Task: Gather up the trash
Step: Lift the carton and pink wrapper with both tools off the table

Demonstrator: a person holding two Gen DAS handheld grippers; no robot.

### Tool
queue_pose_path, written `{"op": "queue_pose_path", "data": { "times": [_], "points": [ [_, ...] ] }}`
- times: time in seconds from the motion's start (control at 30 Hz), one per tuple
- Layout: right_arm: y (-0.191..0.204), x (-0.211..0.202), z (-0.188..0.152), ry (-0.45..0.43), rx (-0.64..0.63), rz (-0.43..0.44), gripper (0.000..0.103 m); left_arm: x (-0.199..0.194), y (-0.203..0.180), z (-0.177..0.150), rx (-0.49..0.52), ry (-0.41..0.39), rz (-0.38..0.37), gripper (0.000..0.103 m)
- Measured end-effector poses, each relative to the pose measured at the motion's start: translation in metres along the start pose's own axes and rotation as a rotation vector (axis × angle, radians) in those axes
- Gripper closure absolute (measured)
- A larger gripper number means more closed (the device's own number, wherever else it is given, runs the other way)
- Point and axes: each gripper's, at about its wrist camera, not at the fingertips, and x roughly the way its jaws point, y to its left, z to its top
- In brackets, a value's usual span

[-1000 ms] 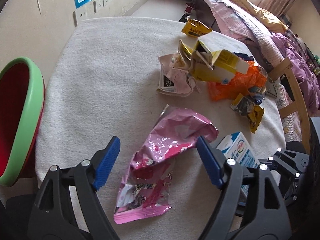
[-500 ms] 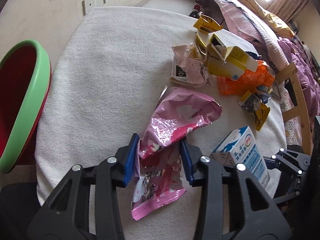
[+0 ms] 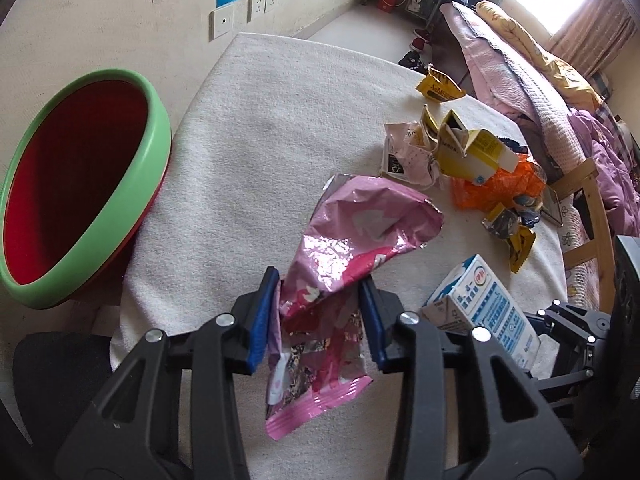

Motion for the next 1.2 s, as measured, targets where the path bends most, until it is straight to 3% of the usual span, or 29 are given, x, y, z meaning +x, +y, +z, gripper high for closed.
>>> {"op": "queue_pose_path", "data": {
  "times": [1.2],
  "points": [
    [0.008,0.001,-0.001,-0.007,-0.041,0.018,0.047,-0.004,0.011,-0.003,-0.057,-0.008,0.018,0.065]
  ]
}}
